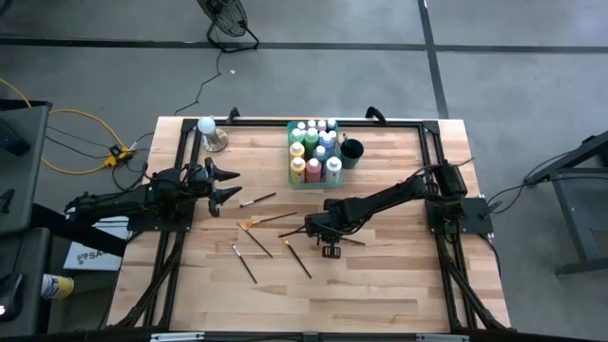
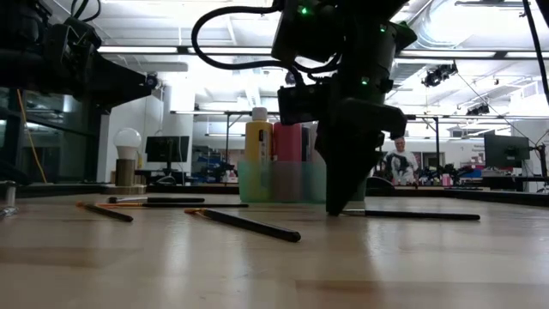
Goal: Pick & Place Paint Supplies
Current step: Put the silver paint brush into the green cup
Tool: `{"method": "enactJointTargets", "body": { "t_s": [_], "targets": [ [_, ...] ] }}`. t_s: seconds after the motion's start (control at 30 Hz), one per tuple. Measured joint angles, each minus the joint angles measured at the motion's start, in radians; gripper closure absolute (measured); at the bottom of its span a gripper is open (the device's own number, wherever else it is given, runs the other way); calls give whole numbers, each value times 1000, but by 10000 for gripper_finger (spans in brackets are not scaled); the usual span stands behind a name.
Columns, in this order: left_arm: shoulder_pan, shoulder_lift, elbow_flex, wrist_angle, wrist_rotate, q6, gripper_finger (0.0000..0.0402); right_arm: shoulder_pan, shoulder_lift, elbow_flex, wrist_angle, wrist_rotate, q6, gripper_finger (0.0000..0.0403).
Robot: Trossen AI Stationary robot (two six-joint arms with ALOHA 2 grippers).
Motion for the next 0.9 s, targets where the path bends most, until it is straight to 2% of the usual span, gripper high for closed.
{"method": "enactJointTargets", "body": {
  "t_s": [0.17, 0.37, 0.47, 0.77, 0.9],
  "targets": [
    [0, 0, 0, 0, 0, 0, 190, 0, 0, -1, 0, 2, 5, 394],
    [0, 0, 0, 0, 0, 0, 190, 0, -6, -4, 9, 2, 79, 398],
    [0, 0, 0, 0, 0, 0, 190, 1, -30, -8, 15, 36, 148, 399],
    [0, 0, 0, 0, 0, 0, 190, 2, -194, -5, 4, 338, 345, 399],
    [0, 0, 0, 0, 0, 0, 190, 22, -276, -5, -53, 556, 472, 399]
  ]
}}
